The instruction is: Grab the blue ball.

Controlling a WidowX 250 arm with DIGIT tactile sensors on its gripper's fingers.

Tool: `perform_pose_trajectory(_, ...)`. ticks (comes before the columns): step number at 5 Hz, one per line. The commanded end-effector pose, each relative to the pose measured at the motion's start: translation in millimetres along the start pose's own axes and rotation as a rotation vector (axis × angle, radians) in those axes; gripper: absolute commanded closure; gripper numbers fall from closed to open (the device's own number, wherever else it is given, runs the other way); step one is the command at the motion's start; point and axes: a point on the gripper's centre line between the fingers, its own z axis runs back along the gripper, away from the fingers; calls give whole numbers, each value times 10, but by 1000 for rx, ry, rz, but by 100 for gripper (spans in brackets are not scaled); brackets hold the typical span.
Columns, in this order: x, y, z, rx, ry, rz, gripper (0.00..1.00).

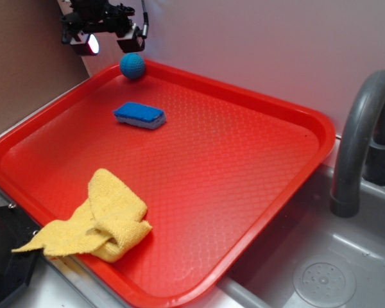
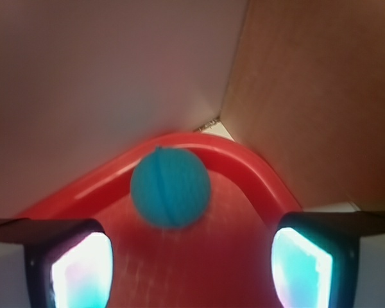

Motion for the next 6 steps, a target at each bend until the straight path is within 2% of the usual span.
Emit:
perform_pose_trajectory(1, 151, -111, -250, 2, 31, -56, 0)
perform_pose_trajectory(2, 99, -257, -431, -13, 87, -86, 0)
perform_pose_trajectory(3, 88, -367, -486, -80, 98, -121, 6)
perform_pose_trajectory(4, 77, -404, -466, -81, 84, -141, 100)
perform_pose_trajectory(5, 45, -442, -438, -79, 79, -160, 100)
perform_pose_trajectory(6, 22, -605, -390, -140, 75, -166, 100)
